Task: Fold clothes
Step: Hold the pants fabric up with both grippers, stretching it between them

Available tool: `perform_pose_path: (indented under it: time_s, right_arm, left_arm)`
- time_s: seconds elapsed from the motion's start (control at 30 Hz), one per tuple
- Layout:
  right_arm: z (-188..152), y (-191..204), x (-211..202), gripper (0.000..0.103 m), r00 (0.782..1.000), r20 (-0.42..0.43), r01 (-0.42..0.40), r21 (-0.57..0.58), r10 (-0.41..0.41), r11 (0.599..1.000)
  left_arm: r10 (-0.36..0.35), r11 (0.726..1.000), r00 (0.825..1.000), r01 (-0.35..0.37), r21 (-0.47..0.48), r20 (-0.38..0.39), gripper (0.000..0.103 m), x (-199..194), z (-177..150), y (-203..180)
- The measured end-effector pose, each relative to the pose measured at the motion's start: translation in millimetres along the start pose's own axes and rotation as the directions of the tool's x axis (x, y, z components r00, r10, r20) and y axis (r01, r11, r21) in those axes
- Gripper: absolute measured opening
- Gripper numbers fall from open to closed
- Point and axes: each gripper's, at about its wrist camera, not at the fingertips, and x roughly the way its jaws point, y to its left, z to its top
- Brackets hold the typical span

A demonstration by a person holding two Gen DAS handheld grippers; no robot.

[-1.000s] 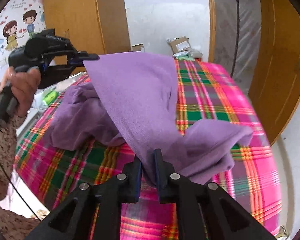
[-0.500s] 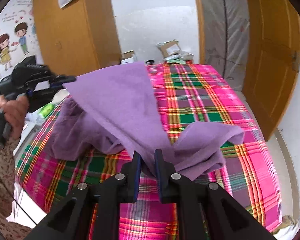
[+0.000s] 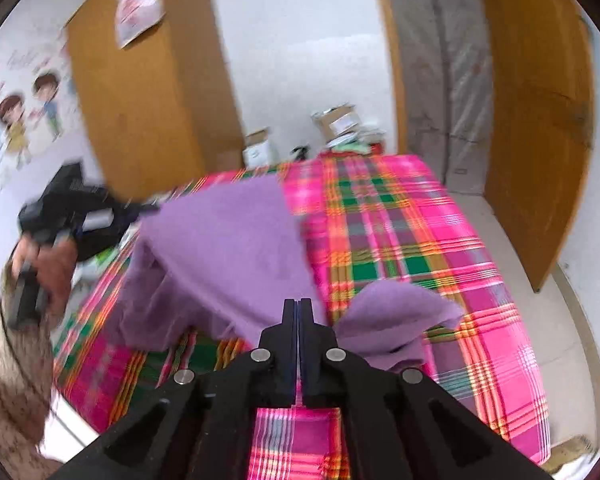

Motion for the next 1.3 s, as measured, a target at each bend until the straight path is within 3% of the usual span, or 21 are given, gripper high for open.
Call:
perform_pose_path:
  time_s: [0.03, 0.1, 0.17, 0.2, 0.3, 0.43, 0.6, 0.63, 0.67, 0.73, 0.9, 1.0, 1.07, 1.2, 1.23, 1.3]
  right_arm:
    - [-3, 7, 5, 0.002, 1.000, -0.012, 0.003, -0.034, -0.003, 0.999]
    - [-6, 20, 16, 0.010, 0.999, -0.035, -0.003, -0.102, -0.001, 0.995]
    - [-5, 30, 27, 0.026, 0.999, -0.047, 0.005, -0.146, -0.012, 0.989]
    - [-4, 35, 33, 0.027, 0.998, -0.052, 0.008, -0.167, -0.017, 0.986]
    - [2, 47, 44, 0.027, 0.997, -0.080, -0.040, -0.231, 0.022, 0.972]
    - [4, 58, 57, 0.027, 0.994, -0.092, 0.026, -0.339, -0.061, 0.941]
    - [0, 46, 66, 0.026, 0.986, -0.158, -0.006, -0.350, -0.053, 0.937]
    - [0, 43, 68, 0.023, 0.984, -0.165, 0.008, -0.352, -0.071, 0.936]
    - [1, 39, 67, 0.011, 0.984, -0.168, 0.000, -0.336, -0.060, 0.942]
    - [3, 31, 63, 0.007, 0.985, -0.172, -0.023, -0.298, -0.030, 0.954]
    - [17, 17, 39, 0.005, 0.998, -0.035, 0.043, -0.237, -0.053, 0.971]
    - [29, 13, 20, 0.005, 0.992, 0.071, 0.114, -0.236, -0.100, 0.965]
    - [37, 18, 3, 0.005, 0.971, 0.177, 0.205, -0.262, -0.161, 0.943]
    - [39, 38, -31, 0.005, 0.897, 0.379, 0.355, -0.310, -0.228, 0.882]
    - [36, 42, -33, 0.005, 0.889, 0.394, 0.370, -0.321, -0.233, 0.872]
    - [22, 46, -24, 0.005, 0.904, 0.342, 0.380, -0.372, -0.256, 0.847]
  left_arm:
    - [0.000, 1.000, 1.000, 0.000, -0.004, 0.001, 0.003, 0, 0, 1]
    - [0.000, 1.000, 1.000, 0.000, -0.004, 0.006, 0.003, -1, -1, 0]
    - [0.003, 1.000, 1.000, -0.003, -0.004, 0.009, 0.003, -2, -2, 0]
    - [0.006, 1.000, 1.000, -0.006, -0.002, 0.007, 0.002, -2, -2, -1]
    - [0.007, 1.000, 1.000, -0.007, -0.003, 0.007, 0.003, -4, -2, -1]
    - [0.009, 1.000, 1.000, -0.009, -0.004, 0.013, 0.003, -5, -1, 0]
    - [0.022, 1.000, 1.000, -0.022, -0.016, 0.011, 0.003, -6, 2, 4]
    - [0.022, 1.000, 1.000, -0.022, -0.015, 0.010, 0.003, -5, 2, 4]
    - [0.022, 1.000, 1.000, -0.022, -0.013, 0.008, 0.003, -4, 2, 4]
    - [0.025, 1.000, 1.000, -0.025, -0.009, 0.010, 0.003, -3, 2, 2]
    - [0.022, 1.000, 1.000, -0.022, -0.005, 0.004, 0.003, 3, 2, -3]
    - [-0.001, 1.000, 1.000, 0.001, 0.003, -0.006, 0.003, 8, 2, -12]
    - [-0.030, 0.999, 0.999, 0.030, 0.027, -0.014, 0.003, 10, 3, -25]
    - [-0.057, 0.996, 0.998, 0.058, 0.069, -0.011, 0.003, 12, -1, -41]
    - [-0.056, 0.996, 0.998, 0.057, 0.075, -0.011, 0.003, 12, -2, -42]
    - [-0.039, 0.997, 0.999, 0.040, 0.072, -0.016, 0.003, 14, -5, -37]
